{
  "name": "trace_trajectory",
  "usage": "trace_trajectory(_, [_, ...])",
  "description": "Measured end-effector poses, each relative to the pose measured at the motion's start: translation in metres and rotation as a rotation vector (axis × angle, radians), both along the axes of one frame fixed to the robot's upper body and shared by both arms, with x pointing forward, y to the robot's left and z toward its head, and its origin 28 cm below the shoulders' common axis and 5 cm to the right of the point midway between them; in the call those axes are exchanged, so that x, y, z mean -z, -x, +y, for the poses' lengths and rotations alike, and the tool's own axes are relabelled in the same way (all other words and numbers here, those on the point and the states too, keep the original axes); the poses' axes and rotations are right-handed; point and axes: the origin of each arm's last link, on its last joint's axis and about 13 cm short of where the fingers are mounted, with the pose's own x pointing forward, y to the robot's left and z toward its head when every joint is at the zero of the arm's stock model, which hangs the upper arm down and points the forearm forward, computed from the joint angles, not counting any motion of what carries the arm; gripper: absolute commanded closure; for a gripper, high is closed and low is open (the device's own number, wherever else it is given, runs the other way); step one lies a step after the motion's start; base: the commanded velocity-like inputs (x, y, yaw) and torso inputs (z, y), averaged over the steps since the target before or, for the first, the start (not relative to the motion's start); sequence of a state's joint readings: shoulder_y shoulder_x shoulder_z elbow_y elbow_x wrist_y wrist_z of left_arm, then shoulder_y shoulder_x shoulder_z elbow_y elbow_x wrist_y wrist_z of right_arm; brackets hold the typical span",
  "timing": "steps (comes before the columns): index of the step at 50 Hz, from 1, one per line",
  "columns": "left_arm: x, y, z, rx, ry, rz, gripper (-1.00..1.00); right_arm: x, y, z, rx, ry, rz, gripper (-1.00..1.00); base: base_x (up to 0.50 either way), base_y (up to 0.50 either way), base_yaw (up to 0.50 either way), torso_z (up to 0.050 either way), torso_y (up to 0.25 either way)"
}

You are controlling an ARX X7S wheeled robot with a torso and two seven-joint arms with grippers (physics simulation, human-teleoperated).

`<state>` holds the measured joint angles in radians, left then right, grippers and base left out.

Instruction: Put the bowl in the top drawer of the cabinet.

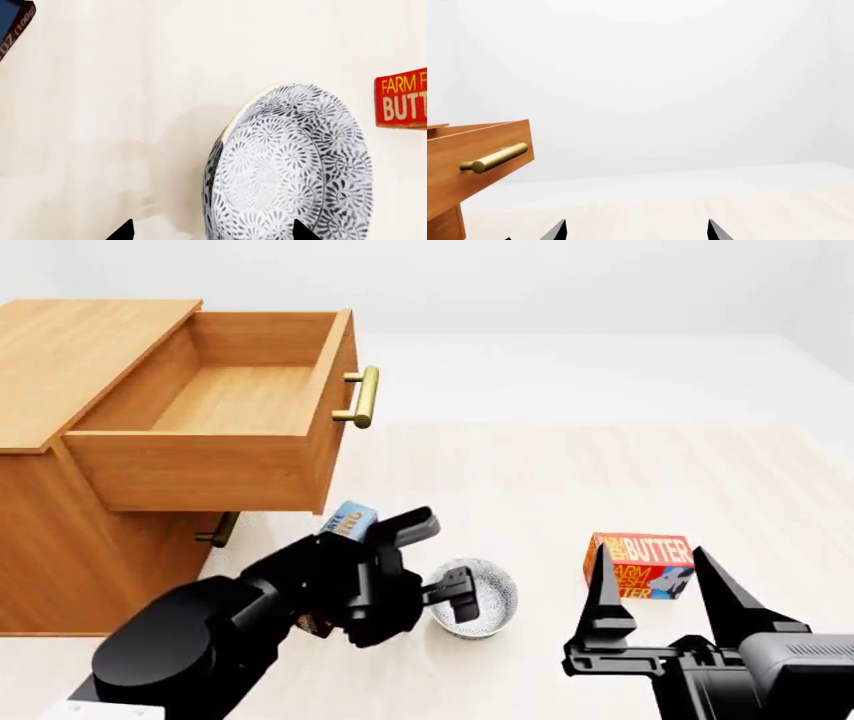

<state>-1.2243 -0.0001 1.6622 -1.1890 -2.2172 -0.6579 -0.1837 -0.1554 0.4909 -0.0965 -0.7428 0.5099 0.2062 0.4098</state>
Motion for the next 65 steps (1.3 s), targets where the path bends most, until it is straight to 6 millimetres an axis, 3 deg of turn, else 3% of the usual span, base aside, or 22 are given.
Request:
trace_trajectory(25, [0.0067, 0.0023, -0.0002, -0.034, -0.021, 0.010, -1.00, -0.0012, 0.0018, -0.0005, -0.003, 0.002, -0.008, -1.00, 0.00, 0.00, 0.00, 0.000, 0.000])
trace_trajectory(26, [0.0068, 0.0023, -0.0002, -0.034, -0.021, 0.009, 1.00, -0.0013, 0.0018, -0.0005, -0.003, 0.002, -0.008, -1.00, 0.00, 0.00, 0.00, 0.000, 0.000])
trace_trajectory(65, [0.0083, -0.0006, 0.0012, -0.007, 0.039, -0.054, 1.00, -0.0008, 0.0019, 0.0013, -0.015, 0.001, -0.017, -1.00, 0.00, 0.00, 0.00, 0.000, 0.000])
